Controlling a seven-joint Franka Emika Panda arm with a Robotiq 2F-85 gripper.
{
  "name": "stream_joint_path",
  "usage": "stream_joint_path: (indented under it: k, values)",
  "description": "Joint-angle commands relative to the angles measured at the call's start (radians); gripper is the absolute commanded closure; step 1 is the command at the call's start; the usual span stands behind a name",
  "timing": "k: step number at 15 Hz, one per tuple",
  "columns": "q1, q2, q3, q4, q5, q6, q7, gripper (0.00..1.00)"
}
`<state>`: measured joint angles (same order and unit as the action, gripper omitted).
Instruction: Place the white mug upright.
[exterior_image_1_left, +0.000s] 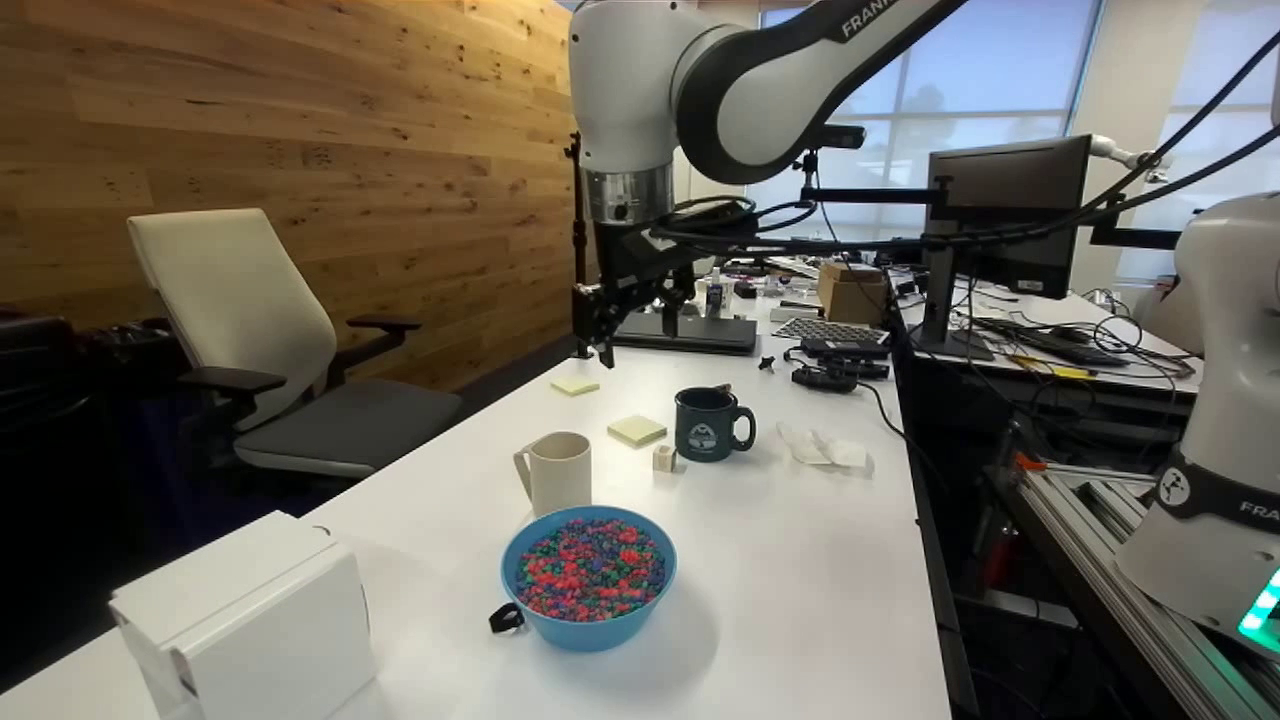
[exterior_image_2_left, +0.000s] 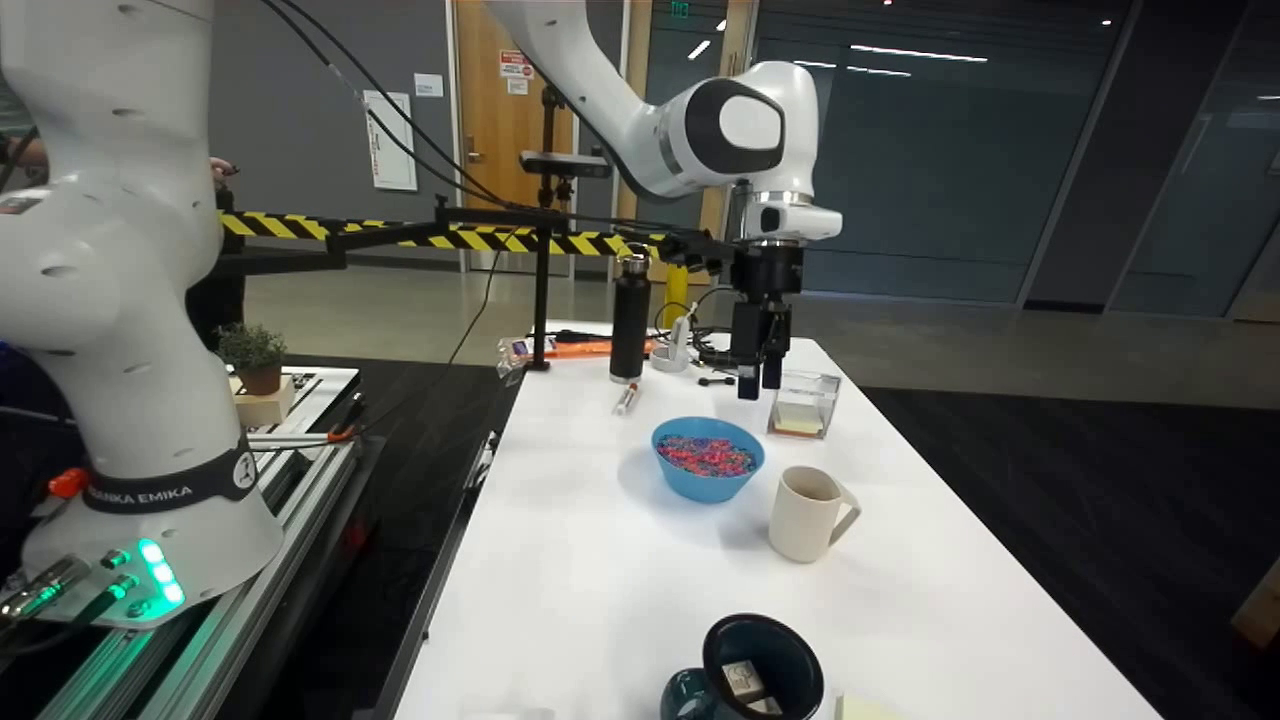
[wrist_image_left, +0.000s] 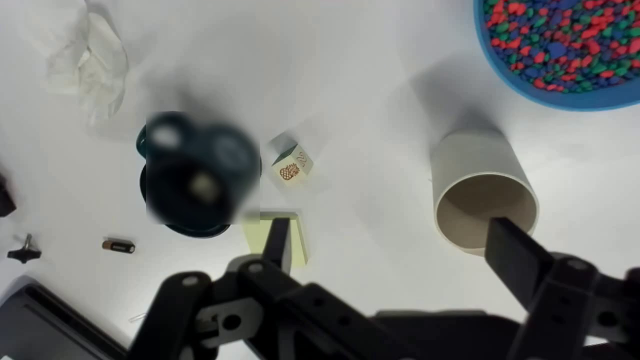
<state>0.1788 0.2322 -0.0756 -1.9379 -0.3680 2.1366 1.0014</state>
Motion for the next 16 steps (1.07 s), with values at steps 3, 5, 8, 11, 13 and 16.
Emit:
stream_joint_path:
  k: [3,5,8,11,13,16]
  values:
    - [-0.060,-0.070,0.045,-0.032,0.069,-0.006,-0.244,0.00]
    - [-0.072,-0.068,0.054,-0.030,0.103,-0.003,-0.321,0.00]
    - [-0.077,-0.064,0.056,-0.024,0.130,-0.019,-0.386,0.00]
    - [-0.075,-0.059,0.056,-0.017,0.133,-0.046,-0.409,0.00]
    - [-0.071,-0.057,0.055,-0.017,0.120,-0.061,-0.401,0.00]
    - [-0.068,-0.057,0.058,-0.016,0.116,-0.074,-0.397,0.00]
